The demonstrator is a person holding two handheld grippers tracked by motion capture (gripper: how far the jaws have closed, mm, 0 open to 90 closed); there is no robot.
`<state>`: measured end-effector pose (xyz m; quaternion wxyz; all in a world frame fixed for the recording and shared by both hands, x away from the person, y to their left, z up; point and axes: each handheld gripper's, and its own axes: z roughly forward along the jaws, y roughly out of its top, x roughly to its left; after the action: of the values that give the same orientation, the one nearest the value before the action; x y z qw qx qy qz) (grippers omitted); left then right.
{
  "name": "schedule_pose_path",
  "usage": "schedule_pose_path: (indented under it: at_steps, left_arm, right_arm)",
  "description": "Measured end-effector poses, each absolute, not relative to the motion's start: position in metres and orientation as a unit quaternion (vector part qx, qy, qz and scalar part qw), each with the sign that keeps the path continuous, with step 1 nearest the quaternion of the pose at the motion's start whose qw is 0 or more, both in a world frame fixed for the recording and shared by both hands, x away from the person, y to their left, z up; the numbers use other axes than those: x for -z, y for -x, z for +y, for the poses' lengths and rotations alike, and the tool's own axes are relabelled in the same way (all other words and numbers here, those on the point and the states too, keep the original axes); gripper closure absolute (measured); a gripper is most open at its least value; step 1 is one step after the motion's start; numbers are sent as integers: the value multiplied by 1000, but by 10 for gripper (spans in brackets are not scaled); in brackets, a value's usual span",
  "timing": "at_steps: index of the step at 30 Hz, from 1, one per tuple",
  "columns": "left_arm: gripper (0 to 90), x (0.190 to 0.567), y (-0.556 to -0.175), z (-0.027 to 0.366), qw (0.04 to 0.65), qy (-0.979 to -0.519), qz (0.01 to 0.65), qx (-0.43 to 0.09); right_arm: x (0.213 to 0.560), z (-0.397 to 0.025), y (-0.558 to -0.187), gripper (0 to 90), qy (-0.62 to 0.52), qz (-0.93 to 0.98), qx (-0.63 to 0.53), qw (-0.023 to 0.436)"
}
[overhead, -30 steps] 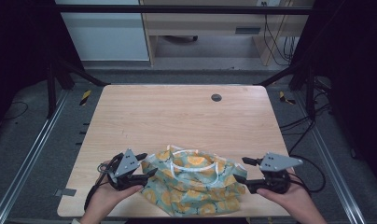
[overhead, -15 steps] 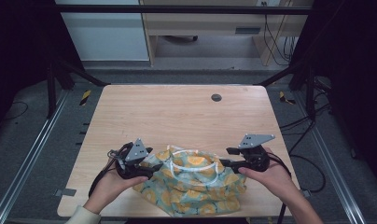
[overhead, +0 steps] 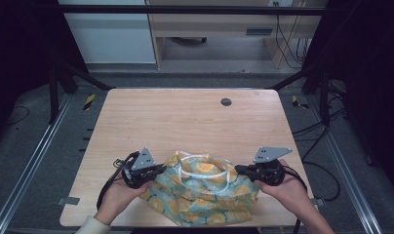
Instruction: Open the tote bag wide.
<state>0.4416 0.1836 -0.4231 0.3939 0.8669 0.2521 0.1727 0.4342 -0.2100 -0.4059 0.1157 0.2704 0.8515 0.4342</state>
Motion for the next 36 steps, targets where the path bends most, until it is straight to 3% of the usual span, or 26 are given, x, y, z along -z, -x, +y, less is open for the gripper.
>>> schedule_pose_path:
  at_steps: [4,10,25,32,36]
  left_arm:
    - [891,410,-428,189,422,-842,250,-224]
    - [885,399,-409,196,457,-822,232,-249]
    - [897,426,-364,224,532,-792,181,-237]
    - [899,455,-370,208,419,-879,123,-192]
    - [898,466,-372,200,368,-904,115,-185]
  right_arm:
    - [397,-216,-425,895,-258,840,-456,140]
    - [386,-223,-411,896,-245,821,-490,163]
    - [398,-244,-358,897,-201,778,-571,169]
    - [421,-243,-357,899,-188,812,-542,106]
    - [439,-241,-361,899,-193,842,-495,89]
